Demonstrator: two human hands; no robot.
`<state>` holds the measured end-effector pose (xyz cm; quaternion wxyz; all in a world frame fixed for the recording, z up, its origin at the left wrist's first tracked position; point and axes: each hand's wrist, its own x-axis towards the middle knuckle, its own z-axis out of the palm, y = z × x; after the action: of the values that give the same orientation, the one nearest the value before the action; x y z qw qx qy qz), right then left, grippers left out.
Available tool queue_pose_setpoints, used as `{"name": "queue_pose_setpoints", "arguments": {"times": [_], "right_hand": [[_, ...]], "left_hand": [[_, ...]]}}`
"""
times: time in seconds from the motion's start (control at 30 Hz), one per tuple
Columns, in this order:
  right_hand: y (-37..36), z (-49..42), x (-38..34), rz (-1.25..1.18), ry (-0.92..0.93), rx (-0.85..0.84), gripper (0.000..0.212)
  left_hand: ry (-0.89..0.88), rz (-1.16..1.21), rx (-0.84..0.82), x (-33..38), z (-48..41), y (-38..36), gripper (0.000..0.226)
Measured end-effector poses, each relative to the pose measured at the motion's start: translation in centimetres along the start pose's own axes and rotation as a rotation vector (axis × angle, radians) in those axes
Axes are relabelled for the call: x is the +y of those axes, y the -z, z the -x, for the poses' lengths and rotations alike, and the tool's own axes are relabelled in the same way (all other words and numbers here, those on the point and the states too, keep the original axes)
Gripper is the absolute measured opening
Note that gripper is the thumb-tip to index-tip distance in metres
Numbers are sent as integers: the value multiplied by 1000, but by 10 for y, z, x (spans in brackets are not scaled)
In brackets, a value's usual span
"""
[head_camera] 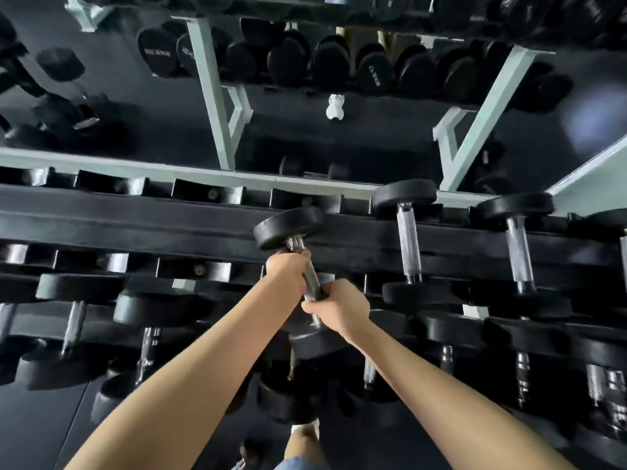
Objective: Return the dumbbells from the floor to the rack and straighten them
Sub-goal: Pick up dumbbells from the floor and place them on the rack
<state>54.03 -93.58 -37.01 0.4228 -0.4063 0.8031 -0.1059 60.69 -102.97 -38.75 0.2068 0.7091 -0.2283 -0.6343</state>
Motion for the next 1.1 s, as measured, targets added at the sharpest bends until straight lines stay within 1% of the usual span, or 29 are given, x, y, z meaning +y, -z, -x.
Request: {"name": "queue_pose_setpoints", "arguments": {"times": [0.07, 0.13, 0.27, 0.33, 0.43, 0.5, 0.53, 0.6, 0.63, 0.73, 0.8, 0.93, 1.1], "right_hand": [[1, -22, -17, -24, -19, 22, 14], [1, -43, -31, -45, -48, 44, 16], [-4, -75, -49, -82, -104, 105, 22], [-7, -83, -51, -81, -127, 121, 23], [-8, -88, -49, -57, -142, 108, 22], [-6, -88, -50, -52, -150, 105, 20], [-6, -88, -50, -51, -152, 104, 19], [-5, -88, -52, -49, -149, 101, 17], [-4, -86, -52, -47, -145, 101, 16], [-4, -83, -55, -46, -134, 100, 15], [-3, -81, -55, -35, -126, 87, 15], [0, -73, -53, -47, -80, 42, 30], [10, -43, -39, -71, 6, 129, 39]], "left_hand": [[-38, -38, -4, 25, -14, -2, 28], [-89, -82, -41, 46, -28, -7, 35], [-78, -122, -61, 70, -49, -13, 34], [-103, -165, -76, 71, -58, -15, 27], [-137, -205, -90, 64, -63, -13, 2], [-148, -203, -88, 62, -63, -12, 13], [-153, -201, -85, 61, -63, -12, 14], [-172, -208, -89, 60, -63, -12, 5], [-186, -213, -90, 60, -61, -11, 7], [-249, -270, -72, 57, -55, -8, 29], [-284, -296, -58, 57, -50, -7, 33], [-334, -398, -59, 63, -34, -7, 27], [-384, -585, -22, 60, -8, -4, 32]]}}
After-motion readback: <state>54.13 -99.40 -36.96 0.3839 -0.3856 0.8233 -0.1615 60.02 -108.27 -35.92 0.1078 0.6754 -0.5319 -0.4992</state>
